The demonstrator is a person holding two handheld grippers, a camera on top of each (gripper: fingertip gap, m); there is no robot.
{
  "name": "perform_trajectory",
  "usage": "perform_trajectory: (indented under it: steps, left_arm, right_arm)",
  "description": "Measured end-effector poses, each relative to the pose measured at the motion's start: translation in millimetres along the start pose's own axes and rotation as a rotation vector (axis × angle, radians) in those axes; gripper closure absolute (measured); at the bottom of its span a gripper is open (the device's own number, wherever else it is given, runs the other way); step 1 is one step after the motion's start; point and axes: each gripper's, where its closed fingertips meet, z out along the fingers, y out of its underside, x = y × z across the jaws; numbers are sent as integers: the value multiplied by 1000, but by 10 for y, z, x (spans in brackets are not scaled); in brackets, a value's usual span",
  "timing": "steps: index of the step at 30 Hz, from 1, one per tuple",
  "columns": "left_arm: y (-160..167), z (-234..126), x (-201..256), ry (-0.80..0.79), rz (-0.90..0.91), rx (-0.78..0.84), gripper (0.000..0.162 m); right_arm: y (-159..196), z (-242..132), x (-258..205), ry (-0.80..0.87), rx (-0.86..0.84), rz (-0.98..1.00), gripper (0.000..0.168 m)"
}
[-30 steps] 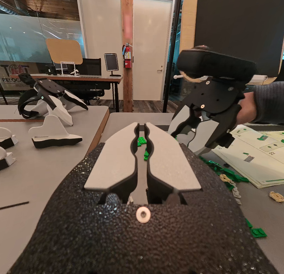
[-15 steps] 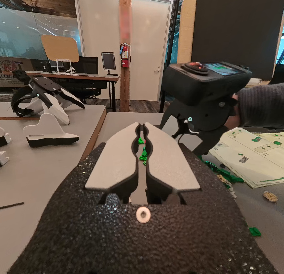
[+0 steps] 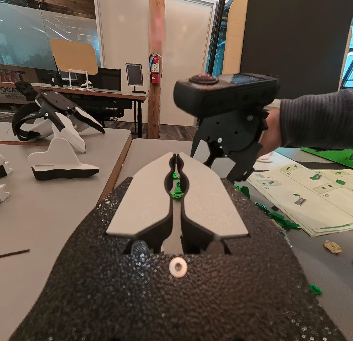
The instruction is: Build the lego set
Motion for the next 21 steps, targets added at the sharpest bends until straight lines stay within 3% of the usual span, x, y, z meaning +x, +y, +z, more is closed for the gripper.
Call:
perform_trajectory:
  steps: [7, 13, 17, 21]
  left_arm:
    - [-1, 3, 8, 3, -2, 1, 162]
    - [6, 15, 37, 14, -2, -1, 162]
    - [16, 23, 68, 21, 14, -6, 162]
    - [29, 31, 108, 28, 48, -14, 162]
  right_arm:
    - [125, -720, 76, 101, 109, 101, 161]
    - [543, -1434, -404, 245, 214, 201, 161]
    - [960, -1591, -872, 297, 205, 271, 161]
    - [1207, -1507, -1283, 306, 235, 366, 161]
